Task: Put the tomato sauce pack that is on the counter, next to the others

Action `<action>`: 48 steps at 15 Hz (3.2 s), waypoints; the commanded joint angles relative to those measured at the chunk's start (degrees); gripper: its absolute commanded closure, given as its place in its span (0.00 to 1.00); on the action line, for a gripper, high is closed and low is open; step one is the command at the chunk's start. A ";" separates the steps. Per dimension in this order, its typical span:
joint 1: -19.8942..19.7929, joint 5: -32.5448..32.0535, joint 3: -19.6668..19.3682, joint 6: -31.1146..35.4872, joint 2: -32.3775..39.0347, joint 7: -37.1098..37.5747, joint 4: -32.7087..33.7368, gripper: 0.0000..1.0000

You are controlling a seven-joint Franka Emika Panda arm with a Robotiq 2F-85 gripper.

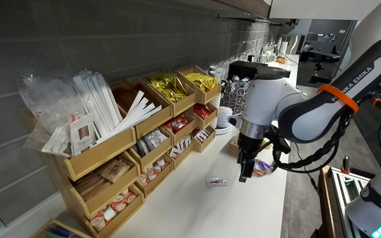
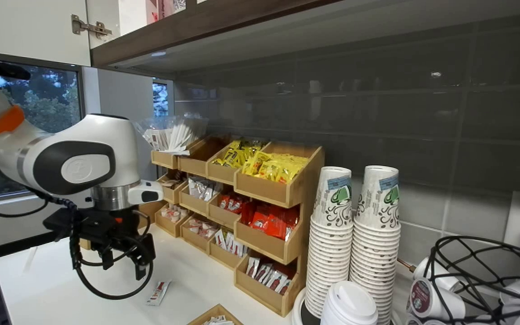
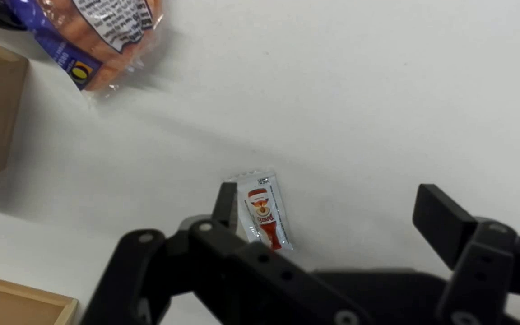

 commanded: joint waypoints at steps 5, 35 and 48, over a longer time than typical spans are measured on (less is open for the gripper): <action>-0.81 -0.43 1.54 10.45 5.19 0.51 -0.24 0.00; -4.73 -8.33 2.47 25.74 21.89 -0.78 7.72 1.00; 3.11 -9.47 -14.56 31.10 14.06 6.92 4.81 1.00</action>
